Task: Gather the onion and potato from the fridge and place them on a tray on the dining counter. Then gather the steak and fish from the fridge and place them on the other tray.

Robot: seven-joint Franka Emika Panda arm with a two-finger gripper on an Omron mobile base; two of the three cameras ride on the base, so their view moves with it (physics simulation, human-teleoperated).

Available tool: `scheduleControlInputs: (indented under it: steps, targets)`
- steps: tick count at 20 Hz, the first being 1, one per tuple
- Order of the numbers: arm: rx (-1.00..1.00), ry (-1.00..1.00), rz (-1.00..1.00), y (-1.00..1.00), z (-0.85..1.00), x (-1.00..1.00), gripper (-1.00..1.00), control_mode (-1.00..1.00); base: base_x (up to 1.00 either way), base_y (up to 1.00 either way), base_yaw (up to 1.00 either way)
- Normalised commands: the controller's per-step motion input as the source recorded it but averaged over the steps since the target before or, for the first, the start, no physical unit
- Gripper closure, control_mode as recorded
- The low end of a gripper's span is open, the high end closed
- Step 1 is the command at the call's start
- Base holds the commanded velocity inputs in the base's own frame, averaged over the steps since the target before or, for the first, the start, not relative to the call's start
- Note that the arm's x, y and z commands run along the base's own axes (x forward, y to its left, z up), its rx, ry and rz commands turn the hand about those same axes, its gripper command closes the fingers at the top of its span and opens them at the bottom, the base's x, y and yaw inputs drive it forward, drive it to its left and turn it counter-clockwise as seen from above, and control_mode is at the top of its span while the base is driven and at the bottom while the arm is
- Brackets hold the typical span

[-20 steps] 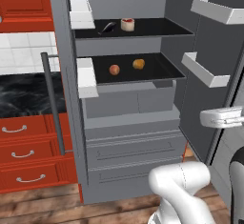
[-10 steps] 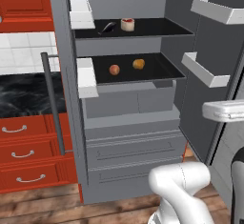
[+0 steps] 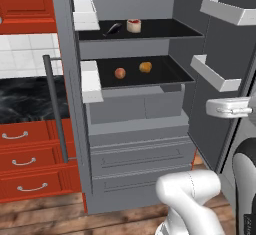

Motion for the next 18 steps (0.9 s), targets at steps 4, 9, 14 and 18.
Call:
scheduleControlInputs:
  steps: [4,9,14,18]
  targets:
    - [0.0,0.0,0.0,0.0,0.0,0.36,-1.0,-1.0,0.0,0.0,0.0]
    - [0.0,0.0,0.0,0.0,0.0,0.27,-1.0,-1.0,0.0,0.0,0.0]
    - [0.0,0.02,0.0,0.0,0.0,0.16,-1.0,-1.0,0.0,0.0,0.0]
    - [0.0,0.03,0.0,0.0,0.0,0.16,-1.0,-1.0,0.0,0.0,0.0]
